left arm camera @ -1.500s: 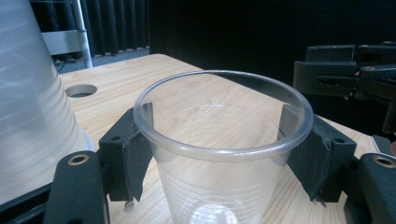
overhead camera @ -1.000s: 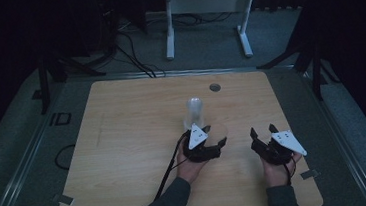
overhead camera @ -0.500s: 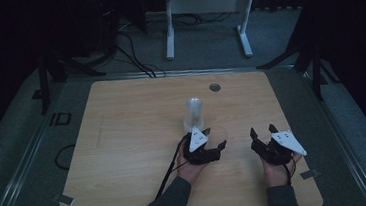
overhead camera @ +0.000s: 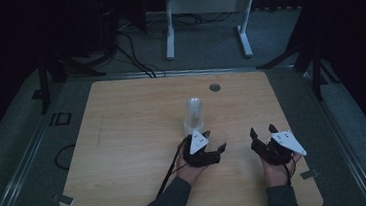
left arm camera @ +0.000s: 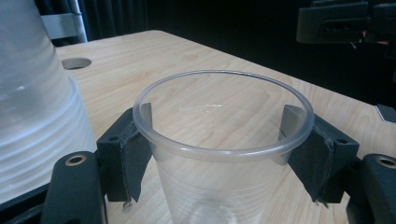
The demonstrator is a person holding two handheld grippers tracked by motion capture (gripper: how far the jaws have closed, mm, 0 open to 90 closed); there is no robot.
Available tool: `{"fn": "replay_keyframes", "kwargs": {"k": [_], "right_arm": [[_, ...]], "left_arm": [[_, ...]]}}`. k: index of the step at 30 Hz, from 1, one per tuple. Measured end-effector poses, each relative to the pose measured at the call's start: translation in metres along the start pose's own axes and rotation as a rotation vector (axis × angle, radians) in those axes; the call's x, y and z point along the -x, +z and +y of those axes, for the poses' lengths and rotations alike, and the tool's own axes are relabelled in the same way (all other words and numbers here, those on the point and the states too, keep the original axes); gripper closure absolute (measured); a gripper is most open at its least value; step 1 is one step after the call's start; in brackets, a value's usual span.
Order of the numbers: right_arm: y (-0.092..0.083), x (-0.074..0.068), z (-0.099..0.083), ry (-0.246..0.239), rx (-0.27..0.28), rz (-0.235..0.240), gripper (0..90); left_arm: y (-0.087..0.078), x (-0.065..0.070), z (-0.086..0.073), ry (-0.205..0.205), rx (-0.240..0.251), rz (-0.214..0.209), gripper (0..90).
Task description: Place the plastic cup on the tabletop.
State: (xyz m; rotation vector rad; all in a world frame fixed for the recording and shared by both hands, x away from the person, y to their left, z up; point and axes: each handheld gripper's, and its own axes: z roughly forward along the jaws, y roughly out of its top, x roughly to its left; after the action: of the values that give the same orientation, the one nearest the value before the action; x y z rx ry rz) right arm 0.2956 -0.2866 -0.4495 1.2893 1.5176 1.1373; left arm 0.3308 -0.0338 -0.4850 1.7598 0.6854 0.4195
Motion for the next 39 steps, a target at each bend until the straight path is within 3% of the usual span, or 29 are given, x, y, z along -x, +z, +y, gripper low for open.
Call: {"fn": "replay_keyframes", "kwargs": {"k": [7, 25, 39], "right_arm": [[0.0, 0.0, 0.0, -0.001, 0.001, 0.0, 31.6], [0.0, 0.0, 0.0, -0.002, 0.001, -0.001, 31.6], [-0.001, 0.0, 0.0, -0.001, 0.001, -0.001, 31.6]], "left_arm": [[-0.002, 0.002, -0.002, 0.015, -0.01, -0.007, 26.3], [-0.006, 0.004, -0.011, 0.009, -0.025, -0.019, 25.4], [-0.011, 0.004, -0.015, -0.002, -0.089, -0.028, 15.3]]}}
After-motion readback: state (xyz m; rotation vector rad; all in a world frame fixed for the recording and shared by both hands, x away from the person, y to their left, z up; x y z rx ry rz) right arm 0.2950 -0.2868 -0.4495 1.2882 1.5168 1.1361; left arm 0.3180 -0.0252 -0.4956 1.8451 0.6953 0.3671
